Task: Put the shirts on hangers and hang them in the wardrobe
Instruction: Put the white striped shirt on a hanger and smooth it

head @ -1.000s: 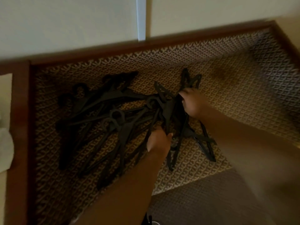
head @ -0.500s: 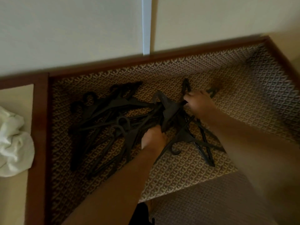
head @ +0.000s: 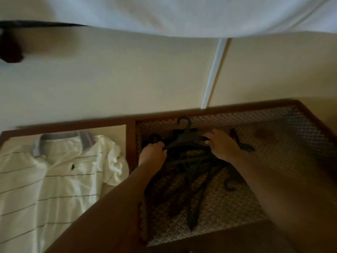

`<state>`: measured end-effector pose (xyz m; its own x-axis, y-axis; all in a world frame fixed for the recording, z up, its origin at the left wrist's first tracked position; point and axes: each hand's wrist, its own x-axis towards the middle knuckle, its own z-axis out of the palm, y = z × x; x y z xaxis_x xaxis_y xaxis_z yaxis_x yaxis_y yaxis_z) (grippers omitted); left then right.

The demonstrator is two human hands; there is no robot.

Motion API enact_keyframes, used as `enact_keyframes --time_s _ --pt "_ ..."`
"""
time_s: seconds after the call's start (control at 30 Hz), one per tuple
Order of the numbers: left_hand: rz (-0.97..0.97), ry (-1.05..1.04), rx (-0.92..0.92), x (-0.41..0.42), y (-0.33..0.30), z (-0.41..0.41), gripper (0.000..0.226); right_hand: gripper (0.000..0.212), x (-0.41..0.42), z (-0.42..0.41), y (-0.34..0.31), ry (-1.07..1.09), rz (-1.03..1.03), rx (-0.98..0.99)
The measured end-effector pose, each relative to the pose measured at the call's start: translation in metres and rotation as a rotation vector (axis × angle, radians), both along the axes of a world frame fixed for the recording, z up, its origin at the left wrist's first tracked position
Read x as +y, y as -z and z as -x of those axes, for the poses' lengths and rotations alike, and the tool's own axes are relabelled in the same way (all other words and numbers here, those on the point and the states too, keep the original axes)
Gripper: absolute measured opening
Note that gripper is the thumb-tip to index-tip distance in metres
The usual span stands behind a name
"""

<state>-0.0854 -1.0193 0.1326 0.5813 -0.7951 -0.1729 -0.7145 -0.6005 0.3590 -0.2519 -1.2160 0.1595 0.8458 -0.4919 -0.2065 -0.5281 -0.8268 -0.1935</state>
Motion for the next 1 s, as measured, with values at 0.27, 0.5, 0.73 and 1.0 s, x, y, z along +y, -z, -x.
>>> enact_keyframes --time_s 0.27,0.5,0.73,1.0 --pt "0.131 -0.067 -0.214 0.166 -0.041 -0.114 0.022 0.02 0.172 -0.113 -0.047 0.027 -0.074 -0.088" --pt "0.128 -0.088 -0.251 0.275 -0.048 -0.198 0.024 0.009 0.282 -0.195 -0.049 0.057 -0.177 -0.137" --pt "0.123 -0.143 -0.224 0.318 -0.032 -0.241 0.024 0.013 0.305 -0.254 -0.035 0.019 -0.234 -0.073" --pt "0.07 -0.187 -0.177 0.33 -0.016 -0.282 0.021 0.009 0.299 -0.316 -0.005 0.115 -0.529 0.008"
